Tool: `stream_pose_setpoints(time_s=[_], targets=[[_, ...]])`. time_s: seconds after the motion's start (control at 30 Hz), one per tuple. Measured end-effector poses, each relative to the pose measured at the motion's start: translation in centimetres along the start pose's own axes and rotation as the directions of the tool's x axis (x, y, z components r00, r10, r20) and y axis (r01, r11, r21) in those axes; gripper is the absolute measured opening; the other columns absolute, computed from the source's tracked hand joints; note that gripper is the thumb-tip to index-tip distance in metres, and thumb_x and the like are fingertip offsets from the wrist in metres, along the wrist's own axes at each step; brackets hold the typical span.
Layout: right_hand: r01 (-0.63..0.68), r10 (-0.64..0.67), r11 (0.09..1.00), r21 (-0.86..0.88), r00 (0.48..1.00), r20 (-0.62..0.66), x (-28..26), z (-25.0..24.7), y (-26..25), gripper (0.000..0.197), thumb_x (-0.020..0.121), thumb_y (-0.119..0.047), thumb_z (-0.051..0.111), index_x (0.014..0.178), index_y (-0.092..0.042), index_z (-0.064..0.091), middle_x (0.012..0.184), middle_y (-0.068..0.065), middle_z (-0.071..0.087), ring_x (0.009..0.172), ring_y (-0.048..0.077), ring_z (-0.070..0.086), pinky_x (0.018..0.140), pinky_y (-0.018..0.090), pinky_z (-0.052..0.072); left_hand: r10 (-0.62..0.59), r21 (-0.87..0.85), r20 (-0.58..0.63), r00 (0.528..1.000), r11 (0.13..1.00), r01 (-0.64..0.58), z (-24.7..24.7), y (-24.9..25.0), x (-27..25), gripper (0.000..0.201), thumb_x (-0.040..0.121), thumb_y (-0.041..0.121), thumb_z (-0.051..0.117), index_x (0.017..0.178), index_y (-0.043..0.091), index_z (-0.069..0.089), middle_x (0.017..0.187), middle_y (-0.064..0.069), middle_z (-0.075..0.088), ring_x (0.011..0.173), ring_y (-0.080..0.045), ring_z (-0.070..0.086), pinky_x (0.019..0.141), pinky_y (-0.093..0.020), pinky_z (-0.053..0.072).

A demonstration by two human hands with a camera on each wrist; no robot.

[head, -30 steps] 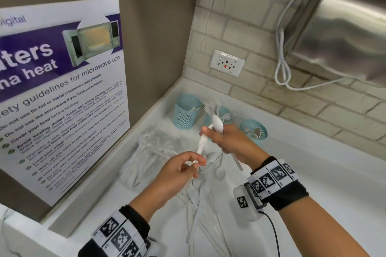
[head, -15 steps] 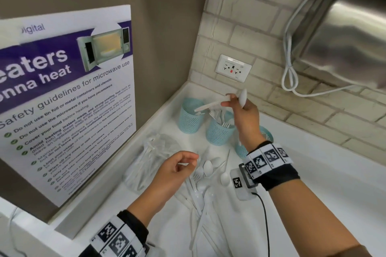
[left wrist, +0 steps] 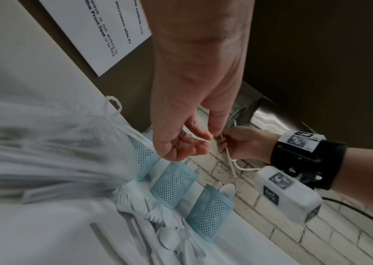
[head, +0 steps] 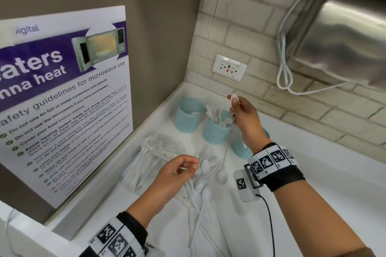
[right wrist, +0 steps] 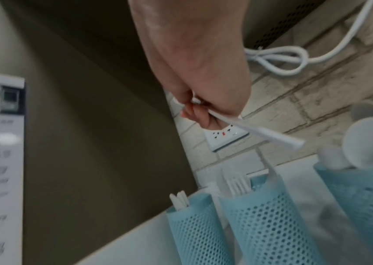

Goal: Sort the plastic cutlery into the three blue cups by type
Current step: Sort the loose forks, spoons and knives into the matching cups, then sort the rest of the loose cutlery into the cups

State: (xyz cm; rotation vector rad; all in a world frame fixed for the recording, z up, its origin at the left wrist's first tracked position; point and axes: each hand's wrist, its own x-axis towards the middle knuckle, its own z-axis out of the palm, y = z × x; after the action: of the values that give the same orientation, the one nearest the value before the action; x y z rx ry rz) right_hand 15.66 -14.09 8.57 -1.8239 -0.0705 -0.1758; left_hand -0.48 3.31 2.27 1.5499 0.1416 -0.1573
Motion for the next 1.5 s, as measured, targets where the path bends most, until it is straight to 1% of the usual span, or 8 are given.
stream_pose_setpoints(time_s=[0.3, 0.5, 0.67, 0.87, 0.97, 1.1, 1.3, 1.5], targets=[[0.147, -0.209, 0.973, -0.175, 0.882, -0.422, 0.3, -9.4, -0.3, 0.006, 0.086, -0.037, 0.064, 0.084, -0.038, 0.069, 0.104, 0.006, 0.068, 0.085, 0.012, 0.061, 0.086, 0.032, 0.051, -0.038, 0.024, 0.048, 0.998, 0.999, 0.037, 0.6, -0.2, -0.2, 0.013, 0.09, 0.023, 0.062, 0.1, 0.031, 0.067, 0.1, 0.006, 0.068, 0.093, -0.008, 0.064, 0.073, -0.014, 0.045], [0.0, -0.092, 0.973, -0.233, 0.919, -0.383, -1.3, -10.2, 3.4, 0.014, 0.093, -0.029, 0.059, 0.089, -0.035, 0.071, 0.095, -0.002, 0.072, 0.087, 0.014, 0.063, 0.091, 0.038, 0.052, -0.069, 0.035, 0.045, 0.997, 0.997, 0.068, 0.4, -0.2, -0.3, 0.012, 0.09, 0.023, 0.062, 0.099, 0.029, 0.068, 0.1, 0.001, 0.067, 0.091, -0.012, 0.065, 0.074, -0.018, 0.046], [-0.141, 0.05, 0.956, -0.257, 0.942, -0.33, -2.4, -10.0, 5.1, 0.032, 0.092, -0.011, 0.053, 0.12, -0.02, 0.064, 0.112, 0.003, 0.066, 0.098, 0.016, 0.061, 0.08, 0.018, 0.044, -0.108, 0.055, 0.033, 0.994, 0.993, 0.106, -0.1, -0.5, -0.4, 0.013, 0.089, 0.022, 0.062, 0.098, 0.031, 0.068, 0.099, 0.0, 0.067, 0.091, -0.011, 0.064, 0.075, -0.019, 0.045], [0.148, -0.279, 0.865, -0.48, 0.936, -0.213, -6.4, -6.1, 2.8, 0.026, 0.089, -0.007, 0.054, 0.11, -0.017, 0.066, 0.1, 0.008, 0.061, 0.08, 0.018, 0.06, 0.075, 0.021, 0.049, -0.155, 0.058, 0.016, 0.988, 0.986, 0.154, -0.2, -0.5, -0.2, 0.015, 0.093, 0.016, 0.056, 0.101, 0.024, 0.065, 0.103, -0.001, 0.069, 0.088, -0.01, 0.063, 0.072, -0.019, 0.044], [0.113, -0.035, 0.837, -0.535, 0.987, 0.154, -10.1, -3.0, 3.8, 0.027, 0.092, -0.022, 0.06, 0.117, -0.014, 0.061, 0.095, 0.005, 0.063, 0.079, 0.015, 0.058, 0.073, 0.02, 0.046, -0.188, 0.053, -0.002, 0.982, 0.981, 0.188, -0.3, -0.6, -0.3, 0.014, 0.093, 0.016, 0.055, 0.1, 0.024, 0.065, 0.105, -0.001, 0.069, 0.09, -0.011, 0.063, 0.071, -0.019, 0.044], [0.028, 0.525, 0.569, -0.822, 0.757, 0.389, -14.9, 0.3, 6.4, 0.08, 0.084, -0.07, 0.045, 0.138, -0.013, 0.037, 0.126, 0.012, 0.047, 0.115, 0.028, 0.049, 0.09, 0.036, 0.044, -0.223, 0.059, -0.01, 0.975, 0.973, 0.223, -0.4, -0.7, -0.4, 0.013, 0.092, 0.018, 0.056, 0.099, 0.025, 0.064, 0.105, 0.0, 0.068, 0.092, -0.011, 0.064, 0.073, -0.021, 0.044], [0.187, 0.587, 0.249, -0.95, 0.751, 0.301, -20.6, 3.8, 7.3, 0.117, 0.076, -0.079, 0.044, 0.15, -0.008, -0.01, 0.141, 0.016, 0.025, 0.126, 0.031, 0.03, 0.097, 0.046, 0.036, -0.23, 0.051, -0.023, 0.973, 0.972, 0.231, -0.9, -0.6, -0.5, 0.016, 0.095, 0.018, 0.051, 0.105, 0.022, 0.063, 0.103, 0.002, 0.069, 0.088, -0.01, 0.063, 0.074, -0.022, 0.044], [0.207, 0.632, 0.139, -0.968, 0.734, 0.247, -21.2, 3.7, 8.2, 0.101, 0.083, -0.07, 0.045, 0.149, -0.028, -0.019, 0.14, 0.023, 0.019, 0.124, 0.034, 0.027, 0.095, 0.049, 0.037, -0.242, 0.039, -0.037, 0.97, 0.969, 0.244, -1.1, -0.6, -0.7, 0.016, 0.096, 0.02, 0.049, 0.103, 0.022, 0.063, 0.1, 0.005, 0.069, 0.089, -0.009, 0.063, 0.073, -0.022, 0.044]])
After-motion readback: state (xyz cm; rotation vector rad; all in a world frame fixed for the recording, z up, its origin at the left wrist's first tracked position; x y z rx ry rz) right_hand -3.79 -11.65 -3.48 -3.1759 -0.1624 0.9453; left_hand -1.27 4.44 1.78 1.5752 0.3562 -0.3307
